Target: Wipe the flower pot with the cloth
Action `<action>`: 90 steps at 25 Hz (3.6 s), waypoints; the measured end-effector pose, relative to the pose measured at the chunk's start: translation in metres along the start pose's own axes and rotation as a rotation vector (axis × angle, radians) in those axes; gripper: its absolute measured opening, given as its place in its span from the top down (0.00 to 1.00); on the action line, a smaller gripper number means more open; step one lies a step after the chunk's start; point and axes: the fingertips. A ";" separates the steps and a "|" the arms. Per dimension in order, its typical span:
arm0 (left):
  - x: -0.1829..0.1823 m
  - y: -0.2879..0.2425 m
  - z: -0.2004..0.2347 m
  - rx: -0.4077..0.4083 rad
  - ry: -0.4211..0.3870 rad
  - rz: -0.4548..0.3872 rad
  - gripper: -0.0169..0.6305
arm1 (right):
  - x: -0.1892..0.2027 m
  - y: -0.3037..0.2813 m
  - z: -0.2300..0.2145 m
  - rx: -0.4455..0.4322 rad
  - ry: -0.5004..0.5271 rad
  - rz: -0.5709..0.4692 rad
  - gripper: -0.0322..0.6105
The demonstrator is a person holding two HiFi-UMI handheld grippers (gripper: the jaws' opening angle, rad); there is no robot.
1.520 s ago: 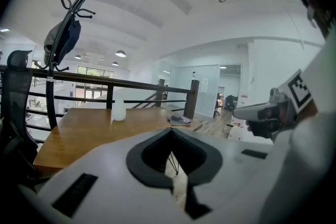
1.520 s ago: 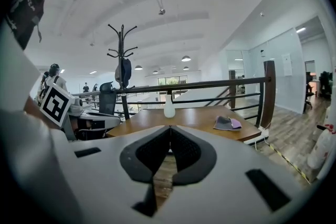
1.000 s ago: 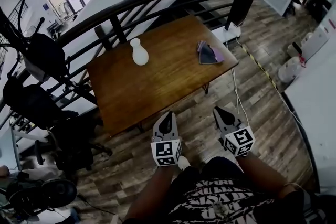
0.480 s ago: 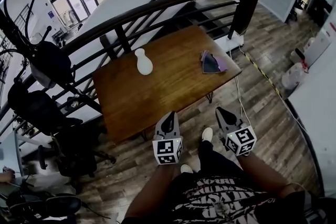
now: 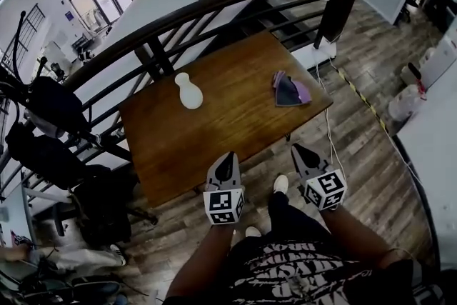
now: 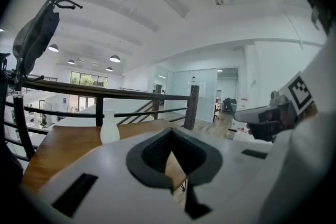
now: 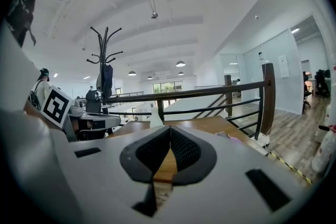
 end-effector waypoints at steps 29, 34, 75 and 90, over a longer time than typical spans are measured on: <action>-0.020 -0.326 -0.004 0.002 0.004 0.187 0.98 | 0.021 -0.204 -0.256 -0.058 0.034 0.264 0.95; -0.002 -0.352 0.002 0.019 0.004 0.244 0.98 | 0.032 -0.237 -0.267 -0.085 0.109 0.332 0.95; 0.018 -0.347 0.091 -0.064 0.074 0.328 0.98 | 0.116 -0.345 -0.327 -0.008 0.327 0.738 0.84; -0.035 -0.270 0.132 -0.255 0.079 0.228 0.98 | -0.001 -0.348 -0.269 -0.119 0.272 0.494 0.85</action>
Point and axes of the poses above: the fingertips, and each gripper's own axes: y backward along the fingers, z to its left, x out of its underside, and after that the axes turned 6 degrees about z, right-handed
